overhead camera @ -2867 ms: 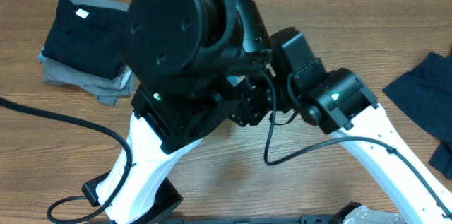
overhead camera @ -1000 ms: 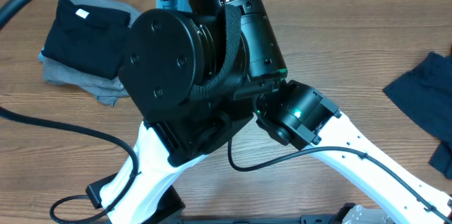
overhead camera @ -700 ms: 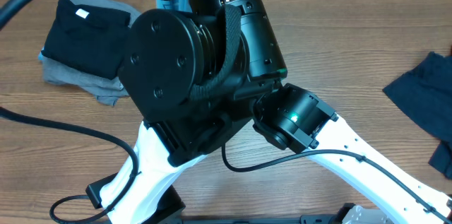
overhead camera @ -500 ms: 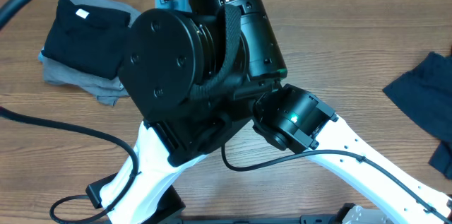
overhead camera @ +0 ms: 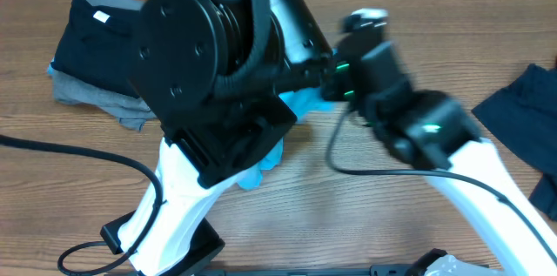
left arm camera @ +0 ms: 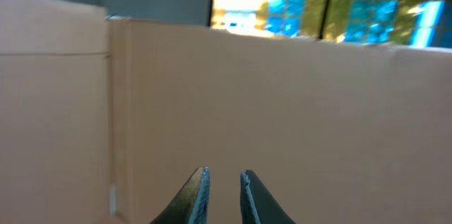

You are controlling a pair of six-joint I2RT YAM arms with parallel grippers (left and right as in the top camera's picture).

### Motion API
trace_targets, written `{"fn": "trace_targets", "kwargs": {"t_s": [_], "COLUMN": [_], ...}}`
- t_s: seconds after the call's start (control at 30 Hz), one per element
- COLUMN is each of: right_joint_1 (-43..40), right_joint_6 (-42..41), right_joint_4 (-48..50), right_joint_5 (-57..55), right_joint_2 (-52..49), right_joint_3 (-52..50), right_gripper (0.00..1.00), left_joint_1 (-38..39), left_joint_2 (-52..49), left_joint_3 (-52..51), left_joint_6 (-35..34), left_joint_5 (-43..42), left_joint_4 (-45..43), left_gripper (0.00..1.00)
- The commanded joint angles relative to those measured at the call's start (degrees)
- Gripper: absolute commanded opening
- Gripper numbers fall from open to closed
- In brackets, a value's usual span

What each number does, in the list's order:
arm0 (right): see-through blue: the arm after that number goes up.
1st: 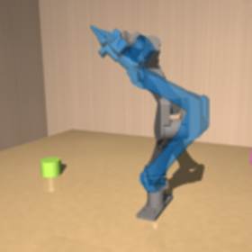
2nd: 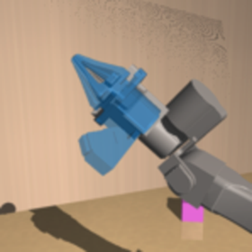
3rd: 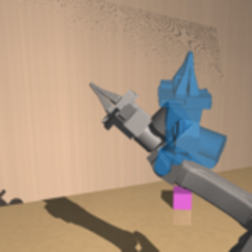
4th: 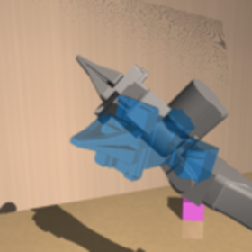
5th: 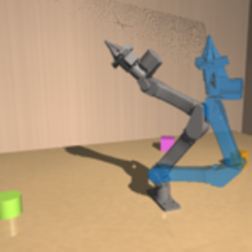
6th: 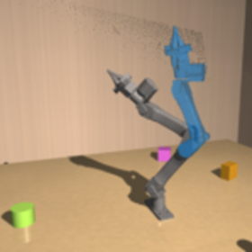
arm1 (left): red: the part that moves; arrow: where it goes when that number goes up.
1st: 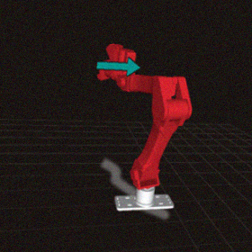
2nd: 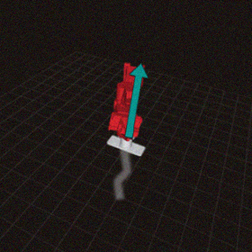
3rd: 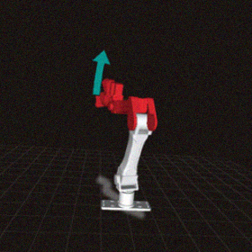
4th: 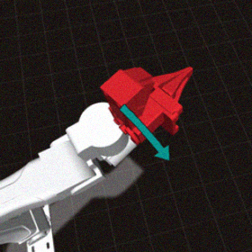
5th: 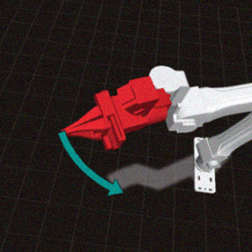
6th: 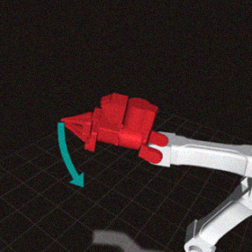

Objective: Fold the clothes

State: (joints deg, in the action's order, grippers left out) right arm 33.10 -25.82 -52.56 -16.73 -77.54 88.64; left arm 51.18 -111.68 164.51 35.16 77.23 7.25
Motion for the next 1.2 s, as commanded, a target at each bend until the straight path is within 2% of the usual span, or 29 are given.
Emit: {"fn": "trace_targets", "kwargs": {"t_s": [0.0,0.1,0.2,0.43,0.63,0.8,0.9,1.0,1.07,1.17], "right_joint_1": [-4.7,-8.59,-11.28,-11.87,-11.87,-11.87,-11.87,-11.87,-11.87,-11.87], "right_joint_6": [2.27,3.41,7.13,11.26,11.06,10.84,10.82,10.82,10.82,10.47], "right_joint_4": [0.11,-0.76,-0.52,-1.7,-3.82,-5.05,-5.03,-4.72,-4.37,-4.33], "right_joint_5": [0.52,0.94,4.28,4.39,4.39,4.39,4.39,4.39,4.37,4.39], "right_joint_2": [6.56,9.31,11.21,11.91,11.91,11.91,11.91,11.91,11.91,11.91], "right_joint_3": [0.35,0.35,0.35,0.35,0.35,0.35,0.35,0.35,0.35,0.35], "right_gripper": [0.04,0.04,0.04,0.04,0.04,0.04,0.04,0.04,0.04,0.04], "left_joint_1": [-0.59,-0.57,-0.52,0.55,0.66,0.98,2.49,5.55,6.29,5.38], "left_joint_2": [-0.33,-0.33,-0.33,-0.26,-0.26,-0.28,-0.28,0.39,1.07,1.75], "left_joint_3": [0.61,0.59,0.59,-0.5,-7.32,-8.7,-8.68,-8.66,-8.66,-8.66], "left_joint_6": [1.09,1.09,1.03,-0.87,-1.38,-0.42,-3.08,-0.68,-1.46,-11.37], "left_joint_5": [7.3,9.94,12.22,12.22,10.32,-5.92,-14.03,-33.05,-44.22,-48.65], "left_joint_4": [0.11,1.01,1.86,5.84,5.79,7.23,10.82,26.18,36.74,49.42], "left_gripper": [0.17,0.08,0.08,0.3,0.49,0.53,0.57,0.59,0.63,0.63]}}
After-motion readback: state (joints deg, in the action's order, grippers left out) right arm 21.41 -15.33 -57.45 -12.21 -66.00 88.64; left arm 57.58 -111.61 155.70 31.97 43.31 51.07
